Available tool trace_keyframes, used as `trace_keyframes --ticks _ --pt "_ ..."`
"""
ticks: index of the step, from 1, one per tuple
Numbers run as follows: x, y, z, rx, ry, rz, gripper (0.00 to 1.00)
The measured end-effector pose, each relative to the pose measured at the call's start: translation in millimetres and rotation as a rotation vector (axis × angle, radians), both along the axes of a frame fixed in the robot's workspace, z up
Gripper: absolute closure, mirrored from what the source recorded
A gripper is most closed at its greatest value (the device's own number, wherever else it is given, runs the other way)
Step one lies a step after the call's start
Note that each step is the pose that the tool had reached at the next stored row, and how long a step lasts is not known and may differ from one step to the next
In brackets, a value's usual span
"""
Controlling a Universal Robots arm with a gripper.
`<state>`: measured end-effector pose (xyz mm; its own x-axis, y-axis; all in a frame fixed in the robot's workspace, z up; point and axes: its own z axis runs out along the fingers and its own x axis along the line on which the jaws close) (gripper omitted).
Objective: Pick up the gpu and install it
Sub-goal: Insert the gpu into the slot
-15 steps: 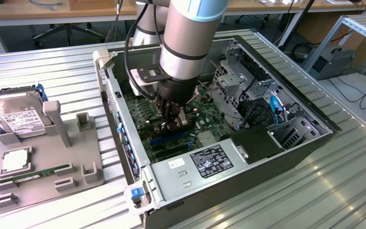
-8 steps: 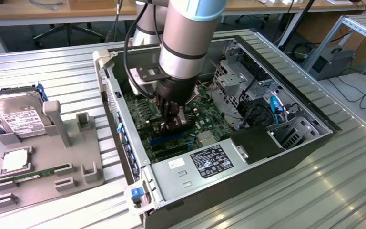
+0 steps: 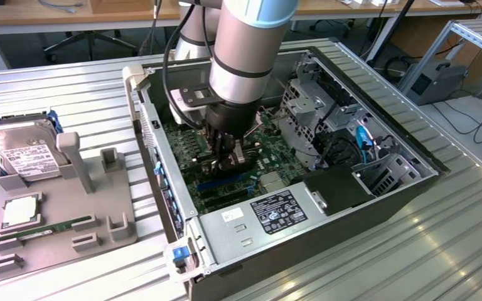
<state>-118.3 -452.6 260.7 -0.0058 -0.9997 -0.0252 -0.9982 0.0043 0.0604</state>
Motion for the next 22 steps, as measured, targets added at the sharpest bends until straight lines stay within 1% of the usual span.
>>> trace_keyframes --ticks 7,11,18,22 --pt "0.1 -0.5 -0.1 0.0001 0.0000 0.000 0.73" --pt "0.2 -2.2 -0.2 0.0001 0.0000 0.000 0.73" --pt "0.4 -7.1 -0.4 0.0001 -0.0001 0.000 0.73" --pt "0.3 -7.4 -0.3 0.0000 0.0000 0.000 0.73"
